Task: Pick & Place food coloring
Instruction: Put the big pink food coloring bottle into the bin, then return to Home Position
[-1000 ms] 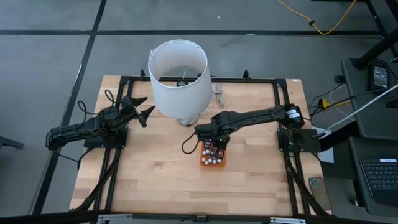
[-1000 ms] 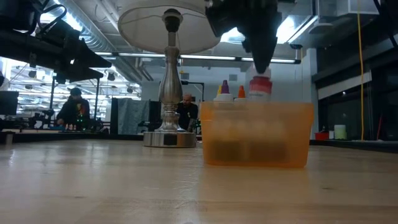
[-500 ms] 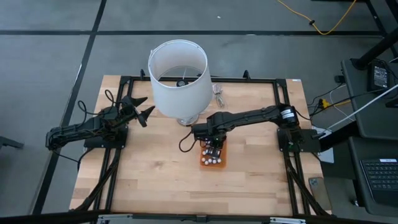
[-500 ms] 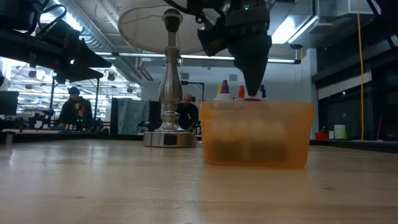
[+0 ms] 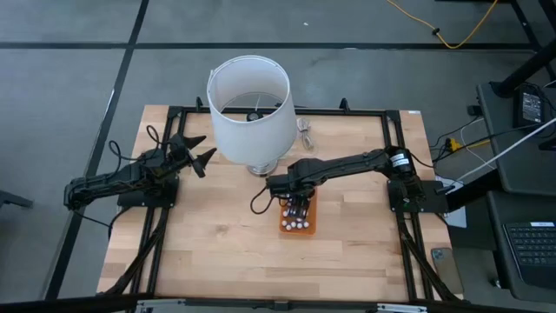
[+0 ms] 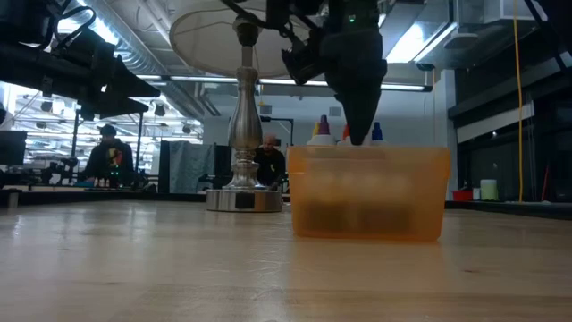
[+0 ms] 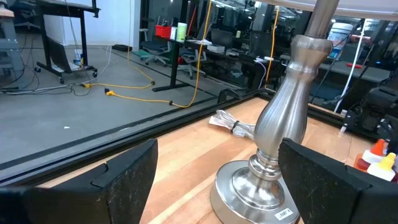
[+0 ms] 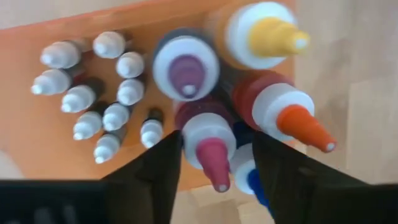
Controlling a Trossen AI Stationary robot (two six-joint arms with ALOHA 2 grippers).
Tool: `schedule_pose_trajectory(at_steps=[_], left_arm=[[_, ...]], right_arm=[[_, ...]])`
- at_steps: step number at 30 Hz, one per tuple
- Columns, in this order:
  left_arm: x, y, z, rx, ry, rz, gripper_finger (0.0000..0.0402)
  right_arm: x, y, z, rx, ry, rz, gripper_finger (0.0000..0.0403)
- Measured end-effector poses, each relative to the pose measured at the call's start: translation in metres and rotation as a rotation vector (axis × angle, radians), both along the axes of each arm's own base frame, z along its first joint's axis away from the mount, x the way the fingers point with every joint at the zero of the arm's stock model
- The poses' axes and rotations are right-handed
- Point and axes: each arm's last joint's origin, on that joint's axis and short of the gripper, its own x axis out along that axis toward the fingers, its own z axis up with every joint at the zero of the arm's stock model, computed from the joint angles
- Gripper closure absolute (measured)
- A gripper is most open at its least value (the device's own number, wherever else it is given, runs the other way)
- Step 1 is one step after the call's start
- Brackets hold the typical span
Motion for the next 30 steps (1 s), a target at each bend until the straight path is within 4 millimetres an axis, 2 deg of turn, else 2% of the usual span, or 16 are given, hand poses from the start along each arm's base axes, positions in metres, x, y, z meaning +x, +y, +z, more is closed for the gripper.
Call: schedule_pose_trajectory(at_steps=[6, 12, 18, 22, 27, 30], left_arm=[[0.0, 0.0, 0.0, 0.0, 0.001, 0.0, 0.0079], [0.0, 0.0, 0.0, 0.0, 0.001, 0.0, 0.008], [0.0, 0.0, 0.0, 0.0, 0.0, 0.0, 0.0079], [0.0, 0.0, 0.0, 0.0, 0.0, 0.0, 0.0079], [0.0, 0.0, 0.0, 0.0, 0.0, 0.0, 0.008], [0.0, 0.0, 0.0, 0.0, 0.0, 0.0, 0.0079]], right_arm=[[-0.004, -0.001, 0.012, -0.029, -0.013, -0.021, 0.0166], [-0.013, 0.012, 0.029, -0.05, -0.06, 0.011, 0.0163], [-0.025, 0.035, 0.048, -0.038, -0.122, 0.053, 0.0168], [-0.03, 0.059, 0.056, -0.02, -0.19, 0.115, 0.0165], [-0.04, 0.086, 0.06, 0.06, -0.347, 0.211, 0.0139], [-0.052, 0.1, 0.058, 0.12, -0.431, 0.252, 0.0115]])
